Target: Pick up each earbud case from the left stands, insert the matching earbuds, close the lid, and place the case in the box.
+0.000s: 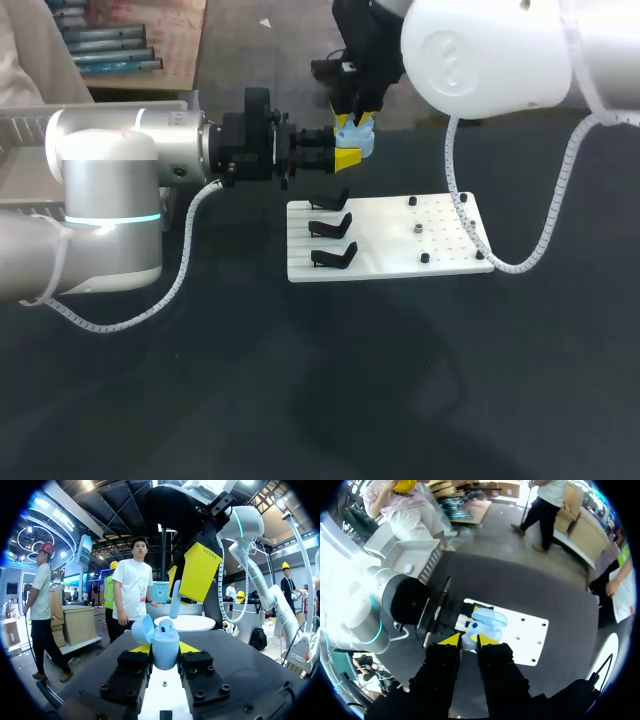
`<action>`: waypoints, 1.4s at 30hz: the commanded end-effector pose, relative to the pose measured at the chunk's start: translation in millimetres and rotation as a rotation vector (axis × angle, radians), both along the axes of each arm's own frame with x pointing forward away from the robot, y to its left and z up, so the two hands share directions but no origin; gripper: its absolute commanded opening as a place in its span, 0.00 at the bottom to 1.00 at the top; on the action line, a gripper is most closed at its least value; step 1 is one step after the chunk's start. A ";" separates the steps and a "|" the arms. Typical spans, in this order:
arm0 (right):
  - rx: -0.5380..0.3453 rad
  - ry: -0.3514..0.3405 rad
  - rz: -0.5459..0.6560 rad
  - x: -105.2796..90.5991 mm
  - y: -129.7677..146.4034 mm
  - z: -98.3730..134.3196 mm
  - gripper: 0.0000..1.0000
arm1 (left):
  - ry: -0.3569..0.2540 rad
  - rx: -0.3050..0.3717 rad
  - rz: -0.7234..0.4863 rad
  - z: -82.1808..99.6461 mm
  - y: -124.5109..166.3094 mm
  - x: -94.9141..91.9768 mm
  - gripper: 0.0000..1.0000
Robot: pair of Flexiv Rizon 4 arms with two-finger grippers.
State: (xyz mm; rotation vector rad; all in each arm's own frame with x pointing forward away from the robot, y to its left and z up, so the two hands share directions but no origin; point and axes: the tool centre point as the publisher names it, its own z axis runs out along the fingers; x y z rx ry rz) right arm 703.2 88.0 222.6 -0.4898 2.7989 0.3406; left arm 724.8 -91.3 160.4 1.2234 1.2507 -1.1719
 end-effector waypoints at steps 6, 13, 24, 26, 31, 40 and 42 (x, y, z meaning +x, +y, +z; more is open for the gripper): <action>-0.009 0.007 0.049 1.3 6.1 -2.1 0.00 | -0.001 -0.002 0.001 -0.4 -0.2 0.2 0.00; -0.025 -0.021 0.061 1.2 4.3 -2.9 0.00 | -0.001 -0.002 0.001 -0.4 -0.2 0.2 0.00; -0.025 -0.021 0.061 1.2 4.3 -2.9 0.00 | -0.001 -0.002 0.001 -0.4 -0.2 0.2 0.00; -0.025 -0.021 0.061 1.2 4.3 -2.9 0.00 | -0.001 -0.002 0.001 -0.4 -0.2 0.2 0.00; -0.025 -0.021 0.061 1.2 4.3 -2.9 0.00 | -0.001 -0.002 0.001 -0.4 -0.2 0.2 0.00; -0.025 -0.021 0.061 1.2 4.3 -2.9 0.00 | -0.001 -0.002 0.001 -0.4 -0.2 0.2 0.00; -0.025 -0.021 0.061 1.2 4.3 -2.9 0.00 | -0.001 -0.002 0.001 -0.4 -0.2 0.2 0.00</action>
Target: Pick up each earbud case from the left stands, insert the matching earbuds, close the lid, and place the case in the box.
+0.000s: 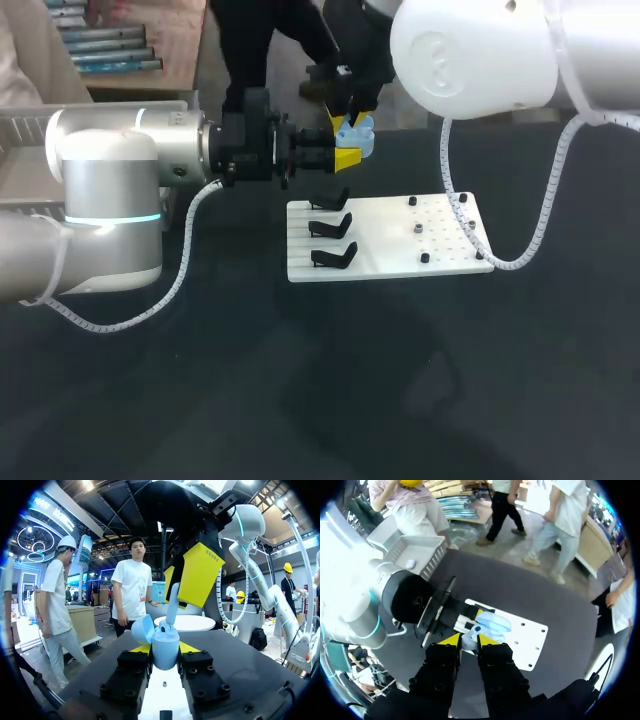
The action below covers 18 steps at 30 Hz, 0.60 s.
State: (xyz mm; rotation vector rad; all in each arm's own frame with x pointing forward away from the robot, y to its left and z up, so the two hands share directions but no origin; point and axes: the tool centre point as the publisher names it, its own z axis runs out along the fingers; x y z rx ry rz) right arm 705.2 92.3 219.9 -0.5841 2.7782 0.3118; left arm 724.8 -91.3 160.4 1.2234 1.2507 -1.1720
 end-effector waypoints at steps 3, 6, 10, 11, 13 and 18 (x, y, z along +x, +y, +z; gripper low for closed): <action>0.002 -0.005 -0.006 -0.9 -1.5 -1.2 0.00 | -0.001 -0.002 0.001 -0.4 -0.2 0.2 0.00; 0.009 -0.010 -0.009 -1.0 -2.7 -1.3 0.00 | -0.001 -0.002 0.001 -0.4 -0.2 0.2 0.00; 0.012 -0.010 -0.006 -0.1 -3.1 -2.6 0.00 | -0.001 -0.002 0.001 -0.4 -0.2 0.2 0.00; 0.011 -0.012 -0.005 0.1 -3.2 -3.3 0.00 | -0.001 -0.002 0.001 -0.4 -0.2 0.2 0.00; 0.010 -0.027 -0.002 -0.1 -3.2 -4.0 0.00 | -0.001 -0.002 0.001 -0.4 -0.2 0.2 0.00; 0.017 -0.030 -0.003 -0.3 -5.0 -6.1 0.00 | -0.001 -0.002 0.001 -0.4 -0.2 0.2 0.00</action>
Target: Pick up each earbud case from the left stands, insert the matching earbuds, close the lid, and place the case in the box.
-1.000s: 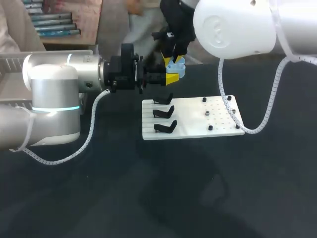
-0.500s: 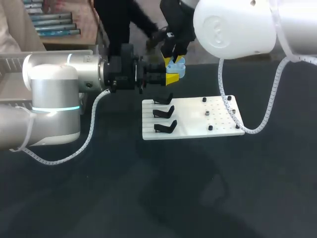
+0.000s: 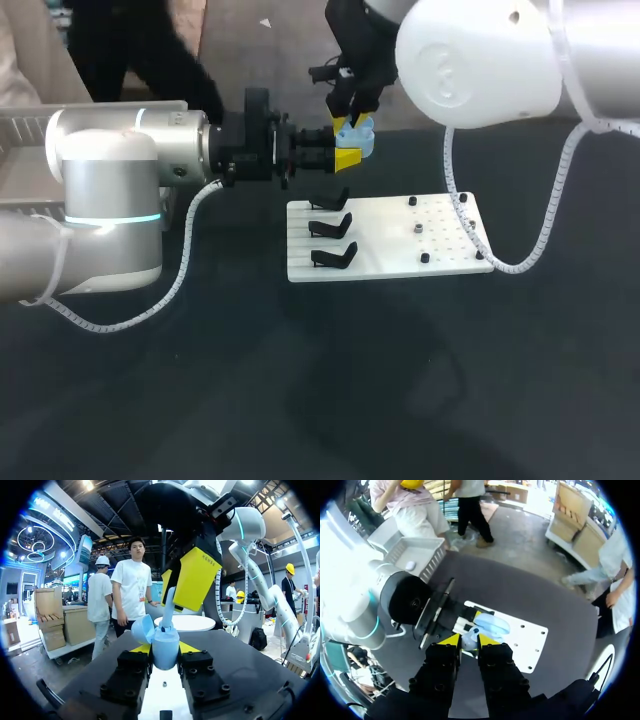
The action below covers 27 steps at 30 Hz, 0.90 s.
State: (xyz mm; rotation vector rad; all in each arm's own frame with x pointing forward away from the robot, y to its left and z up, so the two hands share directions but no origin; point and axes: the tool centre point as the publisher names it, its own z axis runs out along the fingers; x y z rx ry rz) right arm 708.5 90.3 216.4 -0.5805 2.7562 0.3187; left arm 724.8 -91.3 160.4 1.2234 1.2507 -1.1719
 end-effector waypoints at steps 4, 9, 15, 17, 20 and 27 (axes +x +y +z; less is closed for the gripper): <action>0.003 -0.012 0.002 -3.7 -2.0 -6.3 0.00 | -0.001 -0.002 0.001 -0.4 -0.2 0.2 0.00; 0.005 -0.013 0.001 -3.1 -2.1 -8.1 0.00 | -0.001 -0.002 0.001 -0.4 -0.2 0.2 0.00; 0.005 -0.017 -0.001 -2.4 -2.5 -8.6 0.00 | -0.001 -0.002 0.001 -0.4 -0.2 0.2 0.00; 0.005 -0.018 -0.002 -2.2 -2.5 -8.6 0.00 | -0.001 -0.002 0.001 -0.4 -0.2 0.2 0.00; 0.005 -0.019 -0.002 -1.1 -2.0 -8.9 0.00 | -0.001 -0.002 0.001 -0.4 -0.2 0.2 0.00; 0.004 -0.014 -0.001 0.0 -1.2 -10.5 0.00 | -0.001 -0.002 0.001 -0.4 -0.2 0.2 0.00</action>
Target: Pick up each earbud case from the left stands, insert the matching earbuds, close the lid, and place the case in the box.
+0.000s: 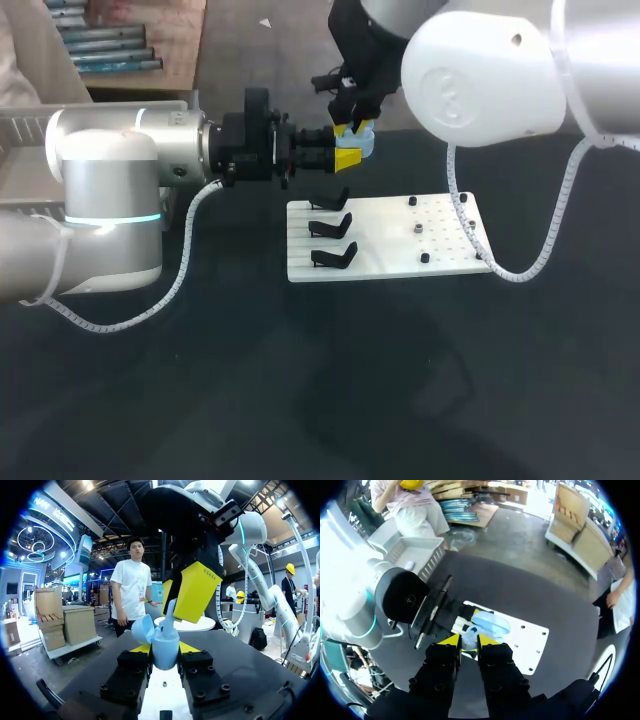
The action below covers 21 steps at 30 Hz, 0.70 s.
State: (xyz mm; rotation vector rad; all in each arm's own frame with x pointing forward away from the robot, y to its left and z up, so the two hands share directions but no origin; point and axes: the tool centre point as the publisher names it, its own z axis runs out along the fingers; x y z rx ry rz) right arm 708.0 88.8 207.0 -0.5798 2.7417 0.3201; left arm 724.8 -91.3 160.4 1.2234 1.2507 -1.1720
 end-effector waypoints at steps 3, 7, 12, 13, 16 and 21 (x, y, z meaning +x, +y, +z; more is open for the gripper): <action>-0.001 0.000 -0.004 0.9 -0.2 -1.4 0.00 | -0.001 -0.002 0.001 -0.4 -0.2 0.2 0.00; -0.002 -0.002 -0.005 1.4 -0.8 -0.8 0.00 | -0.001 -0.002 0.001 -0.4 -0.2 0.2 0.00; -0.002 -0.005 -0.007 1.8 -1.2 -0.1 0.00 | -0.001 -0.002 0.001 -0.4 -0.2 0.2 0.00; -0.003 -0.006 -0.007 1.9 -1.3 0.0 0.00 | -0.001 -0.002 0.001 -0.4 -0.2 0.2 0.00; -0.004 -0.007 -0.007 2.6 -1.6 0.0 0.00 | -0.001 -0.002 0.001 -0.4 -0.2 0.2 0.00; -0.006 -0.007 -0.009 3.8 -1.8 -0.5 0.00 | -0.001 -0.002 0.001 -0.4 -0.2 0.2 0.00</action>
